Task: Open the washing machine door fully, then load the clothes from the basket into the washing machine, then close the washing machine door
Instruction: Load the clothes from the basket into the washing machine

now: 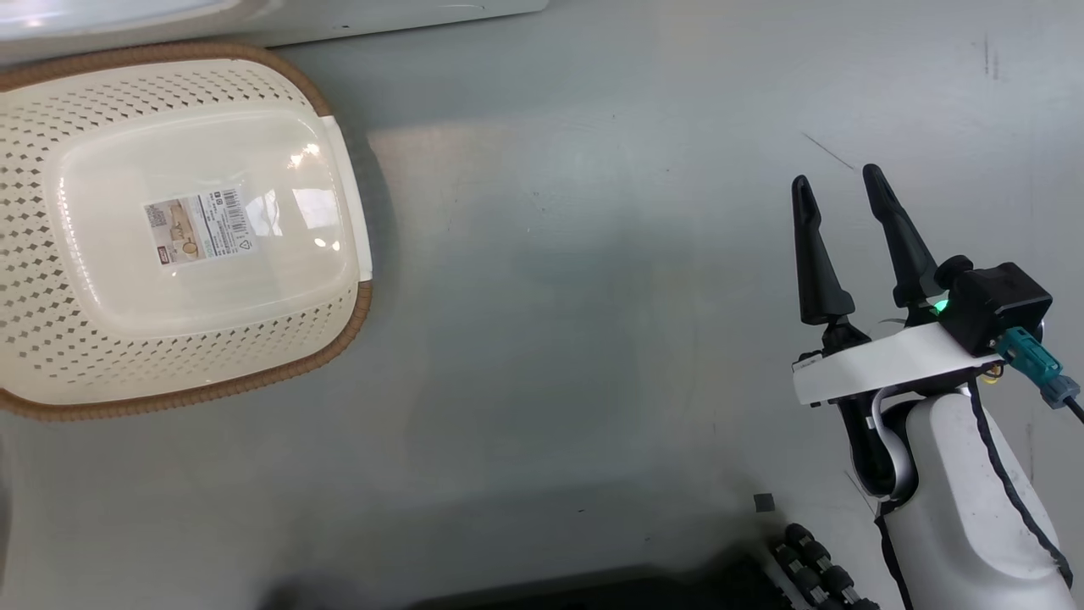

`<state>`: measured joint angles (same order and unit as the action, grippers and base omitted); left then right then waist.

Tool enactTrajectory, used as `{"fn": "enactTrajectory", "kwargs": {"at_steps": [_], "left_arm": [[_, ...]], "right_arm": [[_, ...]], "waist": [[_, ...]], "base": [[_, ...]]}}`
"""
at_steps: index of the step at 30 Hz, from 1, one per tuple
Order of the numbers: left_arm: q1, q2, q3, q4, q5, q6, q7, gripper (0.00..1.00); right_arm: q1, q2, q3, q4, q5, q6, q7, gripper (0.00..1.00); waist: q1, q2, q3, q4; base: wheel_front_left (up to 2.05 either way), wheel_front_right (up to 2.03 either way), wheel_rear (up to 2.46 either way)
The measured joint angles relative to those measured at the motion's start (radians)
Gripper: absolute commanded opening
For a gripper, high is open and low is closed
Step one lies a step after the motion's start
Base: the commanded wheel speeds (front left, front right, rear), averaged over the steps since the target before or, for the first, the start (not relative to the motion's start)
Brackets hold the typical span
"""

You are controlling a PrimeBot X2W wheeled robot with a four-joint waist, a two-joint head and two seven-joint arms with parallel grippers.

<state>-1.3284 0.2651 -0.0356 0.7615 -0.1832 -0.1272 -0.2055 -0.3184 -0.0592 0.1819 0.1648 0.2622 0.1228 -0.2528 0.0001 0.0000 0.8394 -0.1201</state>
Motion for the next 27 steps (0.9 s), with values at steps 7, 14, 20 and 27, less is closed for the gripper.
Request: {"fn": "enactTrajectory", "kwargs": {"at_steps": [7,14,20,27], "left_arm": [[0.045,-0.023,-0.002,0.021,-0.012,0.0,-0.017,1.0],[0.092,-0.036,-0.011,0.034,-0.013,0.0,-0.035,1.0],[0.123,-0.057,-0.012,0.033,-0.026,0.0,-0.046,1.0],[0.191,-0.064,-0.011,0.033,-0.03,0.0,-0.047,1.0]], "right_arm": [[0.0,-0.002,-0.014,0.002,-0.002,0.0,0.0,1.0],[0.0,-0.004,-0.02,0.005,-0.01,0.0,0.0,1.0],[0.001,-0.006,-0.026,0.01,-0.013,0.0,0.0,1.0],[0.004,-0.01,-0.026,0.02,-0.016,0.0,0.0,1.0]], "waist": [[0.0,0.0,-0.031,0.013],[0.0,0.0,-0.064,0.027],[0.0,0.0,-0.102,0.042],[0.0,0.0,-0.156,0.056]], "base": [[0.0,0.0,0.0],[0.0,0.0,0.0],[0.0,0.0,0.0],[0.0,0.0,0.0]]}}
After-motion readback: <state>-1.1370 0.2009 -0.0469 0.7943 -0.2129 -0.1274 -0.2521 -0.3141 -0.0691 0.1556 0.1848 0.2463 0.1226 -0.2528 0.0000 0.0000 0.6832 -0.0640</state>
